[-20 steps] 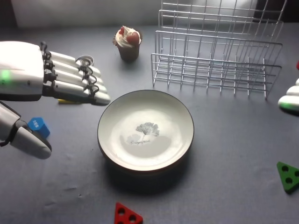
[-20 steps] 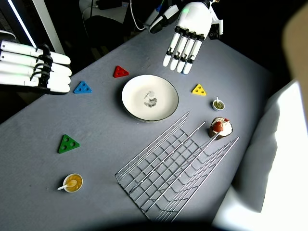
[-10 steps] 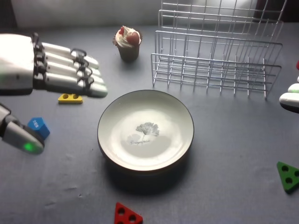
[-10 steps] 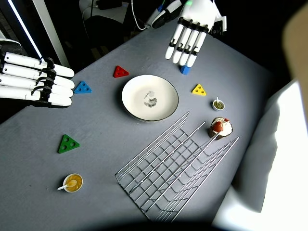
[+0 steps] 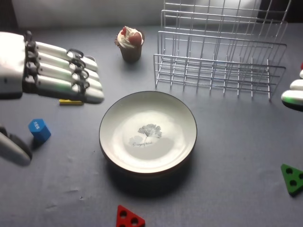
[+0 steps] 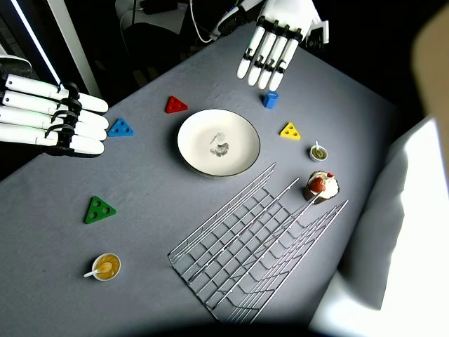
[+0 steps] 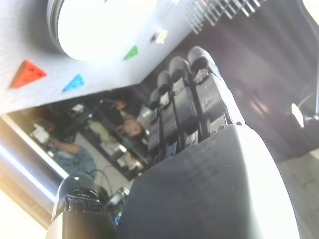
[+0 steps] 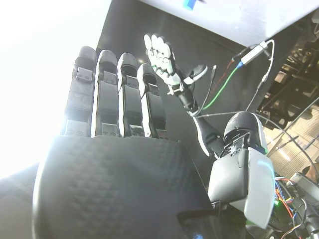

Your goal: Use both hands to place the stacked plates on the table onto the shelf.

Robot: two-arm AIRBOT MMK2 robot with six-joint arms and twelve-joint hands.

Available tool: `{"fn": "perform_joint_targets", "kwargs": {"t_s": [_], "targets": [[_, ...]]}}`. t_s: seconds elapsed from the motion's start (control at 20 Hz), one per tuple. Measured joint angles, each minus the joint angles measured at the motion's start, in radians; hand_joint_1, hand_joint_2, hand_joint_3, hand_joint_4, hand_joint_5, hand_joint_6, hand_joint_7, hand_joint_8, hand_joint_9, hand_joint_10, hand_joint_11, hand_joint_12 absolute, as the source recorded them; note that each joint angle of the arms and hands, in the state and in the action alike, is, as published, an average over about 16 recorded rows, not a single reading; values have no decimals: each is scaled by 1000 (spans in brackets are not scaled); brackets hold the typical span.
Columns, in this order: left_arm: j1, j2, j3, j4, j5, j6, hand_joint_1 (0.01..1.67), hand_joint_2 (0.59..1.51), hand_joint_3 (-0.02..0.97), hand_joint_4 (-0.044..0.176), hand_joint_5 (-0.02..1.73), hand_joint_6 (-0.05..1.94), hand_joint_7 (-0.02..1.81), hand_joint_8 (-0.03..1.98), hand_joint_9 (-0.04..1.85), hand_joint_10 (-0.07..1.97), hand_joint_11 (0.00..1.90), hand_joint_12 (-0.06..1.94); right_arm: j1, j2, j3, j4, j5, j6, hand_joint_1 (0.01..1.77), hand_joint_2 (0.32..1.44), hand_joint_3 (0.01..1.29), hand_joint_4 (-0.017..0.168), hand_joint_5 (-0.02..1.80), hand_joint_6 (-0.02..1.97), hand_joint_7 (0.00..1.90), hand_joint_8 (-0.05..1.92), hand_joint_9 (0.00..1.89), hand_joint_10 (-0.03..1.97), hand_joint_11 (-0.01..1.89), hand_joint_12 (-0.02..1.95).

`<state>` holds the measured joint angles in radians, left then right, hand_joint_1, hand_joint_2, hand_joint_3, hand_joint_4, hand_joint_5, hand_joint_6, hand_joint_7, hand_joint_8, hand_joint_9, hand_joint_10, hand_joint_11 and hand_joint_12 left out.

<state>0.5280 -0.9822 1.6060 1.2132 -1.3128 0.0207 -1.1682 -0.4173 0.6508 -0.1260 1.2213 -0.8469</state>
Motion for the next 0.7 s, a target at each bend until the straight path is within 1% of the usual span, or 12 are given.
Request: {"fn": "perform_joint_targets", "kwargs": {"t_s": [0.15, 0.3, 0.5, 0.7], "targets": [[2, 13, -37, 30, 18, 19, 20, 1013, -2, -2, 240, 6, 307, 12, 304, 4, 248, 49, 2, -1, 0, 0, 0, -2, 28, 987, 15, 5, 241, 16, 276, 0, 251, -5, 205, 42], [4, 24, -80, 58, 52, 41, 20, 1014, -1, -2, 241, 6, 298, 12, 292, 4, 245, 47, 4, -2, 0, -1, 0, -5, 28, 987, 15, 5, 241, 16, 273, 0, 247, -5, 202, 36], [8, 30, -134, 89, 122, 73, 20, 1015, -1, -1, 240, 5, 285, 12, 278, 4, 242, 43, 6, -4, 1, -3, 0, -8, 28, 987, 15, 6, 239, 16, 270, 0, 246, -5, 201, 33], [13, 30, -169, 111, 199, 98, 19, 1017, -1, -1, 239, 5, 284, 12, 275, 4, 242, 40, 8, -5, 2, -6, 0, -11, 28, 987, 15, 6, 237, 16, 268, 0, 246, -5, 204, 31]]}}
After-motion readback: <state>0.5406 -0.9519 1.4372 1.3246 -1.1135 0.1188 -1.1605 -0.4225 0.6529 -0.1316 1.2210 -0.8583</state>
